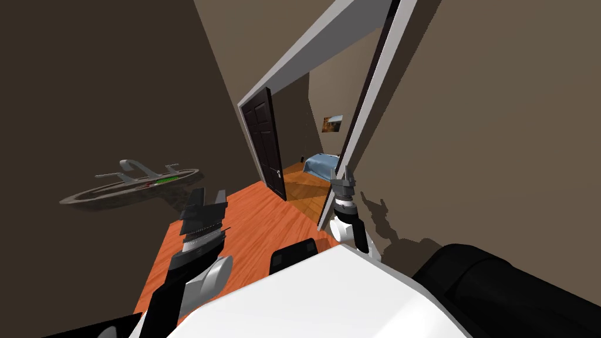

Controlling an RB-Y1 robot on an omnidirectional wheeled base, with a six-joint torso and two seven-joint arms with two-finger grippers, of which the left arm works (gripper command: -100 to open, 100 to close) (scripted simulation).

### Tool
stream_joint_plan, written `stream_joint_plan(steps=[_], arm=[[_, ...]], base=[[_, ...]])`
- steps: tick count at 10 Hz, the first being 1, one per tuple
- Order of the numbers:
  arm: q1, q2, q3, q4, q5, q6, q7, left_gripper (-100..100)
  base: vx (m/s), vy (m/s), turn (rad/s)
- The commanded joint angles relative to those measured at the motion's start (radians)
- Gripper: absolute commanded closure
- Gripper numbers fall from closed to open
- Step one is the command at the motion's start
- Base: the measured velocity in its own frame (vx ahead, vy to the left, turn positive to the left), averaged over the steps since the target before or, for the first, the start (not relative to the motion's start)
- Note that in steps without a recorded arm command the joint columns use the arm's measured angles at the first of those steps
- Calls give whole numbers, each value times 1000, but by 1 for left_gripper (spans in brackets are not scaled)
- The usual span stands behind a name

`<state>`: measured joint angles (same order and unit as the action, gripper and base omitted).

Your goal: Push the door open

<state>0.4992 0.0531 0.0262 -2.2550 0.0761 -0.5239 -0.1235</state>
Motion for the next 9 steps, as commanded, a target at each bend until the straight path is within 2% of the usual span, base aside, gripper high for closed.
stream_joint_plan(steps=[1, 9], arm=[[-7, 5, -5, 30, 1, -7, 4, -100], [-86, 24, -23, 219, 4, -39, 19, -100]], base=[[108, 86, -88], [86, 73, -103]])
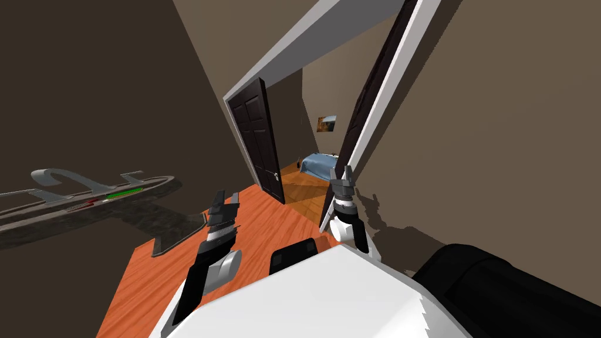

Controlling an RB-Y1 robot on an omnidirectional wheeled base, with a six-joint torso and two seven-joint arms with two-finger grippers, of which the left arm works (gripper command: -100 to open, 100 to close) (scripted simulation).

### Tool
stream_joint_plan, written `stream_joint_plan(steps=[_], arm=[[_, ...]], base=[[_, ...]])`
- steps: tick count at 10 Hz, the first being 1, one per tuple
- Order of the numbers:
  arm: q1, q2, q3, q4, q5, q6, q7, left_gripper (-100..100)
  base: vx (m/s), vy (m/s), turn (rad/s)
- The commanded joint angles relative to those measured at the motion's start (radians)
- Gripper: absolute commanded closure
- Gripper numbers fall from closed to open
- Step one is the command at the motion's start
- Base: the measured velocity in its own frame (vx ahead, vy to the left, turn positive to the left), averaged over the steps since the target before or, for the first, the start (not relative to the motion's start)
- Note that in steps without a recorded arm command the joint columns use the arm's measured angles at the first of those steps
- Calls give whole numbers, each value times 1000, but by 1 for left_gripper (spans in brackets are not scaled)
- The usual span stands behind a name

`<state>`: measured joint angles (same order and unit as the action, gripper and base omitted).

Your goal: Push the door open

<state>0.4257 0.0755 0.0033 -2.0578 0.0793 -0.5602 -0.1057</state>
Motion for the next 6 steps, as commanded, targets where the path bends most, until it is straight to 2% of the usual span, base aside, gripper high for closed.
stream_joint_plan(steps=[1, 6], arm=[[-23, 3, -2, 47, 1, -7, 3, -100], [-78, 12, -15, 179, 3, -29, 14, -100]], base=[[84, 85, -125], [79, 87, -116]])
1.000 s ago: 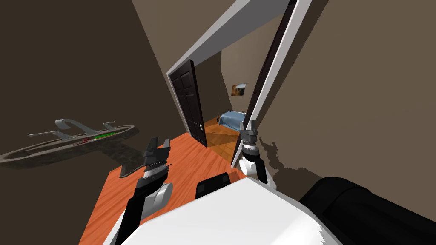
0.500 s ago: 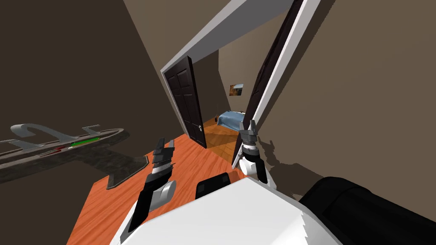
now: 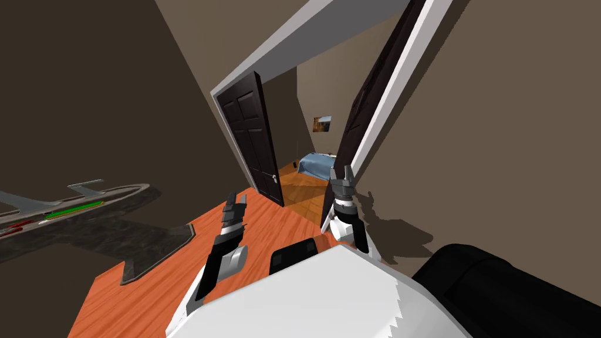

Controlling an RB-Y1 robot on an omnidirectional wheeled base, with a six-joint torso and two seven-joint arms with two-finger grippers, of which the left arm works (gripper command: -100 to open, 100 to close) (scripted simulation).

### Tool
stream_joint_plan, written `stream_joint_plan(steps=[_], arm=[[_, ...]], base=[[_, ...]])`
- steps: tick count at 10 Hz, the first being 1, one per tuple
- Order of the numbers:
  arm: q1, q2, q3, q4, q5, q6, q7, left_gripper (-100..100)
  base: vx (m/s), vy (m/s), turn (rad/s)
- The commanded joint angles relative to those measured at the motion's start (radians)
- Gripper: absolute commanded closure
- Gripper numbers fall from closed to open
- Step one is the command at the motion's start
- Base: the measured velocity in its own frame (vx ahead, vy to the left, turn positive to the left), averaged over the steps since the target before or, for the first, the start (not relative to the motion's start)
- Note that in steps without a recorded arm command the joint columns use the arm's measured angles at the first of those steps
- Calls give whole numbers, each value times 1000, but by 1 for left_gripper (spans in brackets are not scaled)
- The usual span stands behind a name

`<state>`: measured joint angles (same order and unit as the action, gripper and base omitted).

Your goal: Push the door open

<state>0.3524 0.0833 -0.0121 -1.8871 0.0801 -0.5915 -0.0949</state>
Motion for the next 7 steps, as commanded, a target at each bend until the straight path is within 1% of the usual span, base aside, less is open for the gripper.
stream_joint_plan(steps=[1, 3, 7], arm=[[-17, 5, -2, 36, 2, -2, 5, -100], [-40, 8, -8, 92, 3, -11, 10, -100], [-90, 12, -19, 211, 5, -31, 19, -100]], base=[[82, 102, -124], [72, 84, -134], [73, 112, -137]])
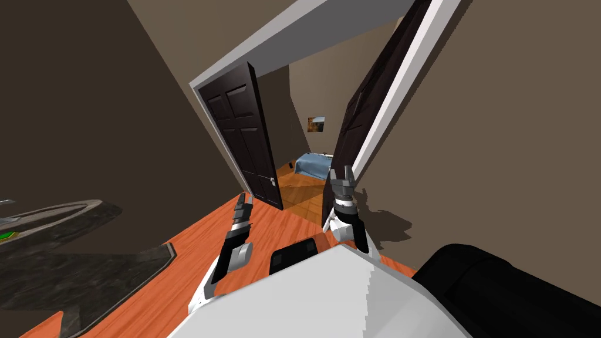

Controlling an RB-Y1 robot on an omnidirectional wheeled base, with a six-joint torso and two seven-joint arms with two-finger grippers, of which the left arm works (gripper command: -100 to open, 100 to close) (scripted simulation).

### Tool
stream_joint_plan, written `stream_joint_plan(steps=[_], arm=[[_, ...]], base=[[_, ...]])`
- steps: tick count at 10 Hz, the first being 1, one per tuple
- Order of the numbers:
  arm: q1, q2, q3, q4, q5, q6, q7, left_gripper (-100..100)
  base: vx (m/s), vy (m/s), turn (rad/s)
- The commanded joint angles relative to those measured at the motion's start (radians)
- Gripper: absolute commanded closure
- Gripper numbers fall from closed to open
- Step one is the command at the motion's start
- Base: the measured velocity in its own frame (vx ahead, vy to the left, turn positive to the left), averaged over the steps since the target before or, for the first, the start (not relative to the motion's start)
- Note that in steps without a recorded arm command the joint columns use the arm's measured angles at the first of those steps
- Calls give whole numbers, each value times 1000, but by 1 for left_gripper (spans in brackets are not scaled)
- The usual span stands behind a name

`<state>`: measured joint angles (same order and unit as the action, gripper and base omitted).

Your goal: Push the door open

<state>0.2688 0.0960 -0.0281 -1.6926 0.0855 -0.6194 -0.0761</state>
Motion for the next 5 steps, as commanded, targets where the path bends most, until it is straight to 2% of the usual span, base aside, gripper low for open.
stream_joint_plan(steps=[1, 5], arm=[[-19, 0, -6, 47, 0, -8, 3, -100], [-70, 2, -18, 169, 2, -29, 13, -100]], base=[[72, 110, -122], [66, 119, -131]])
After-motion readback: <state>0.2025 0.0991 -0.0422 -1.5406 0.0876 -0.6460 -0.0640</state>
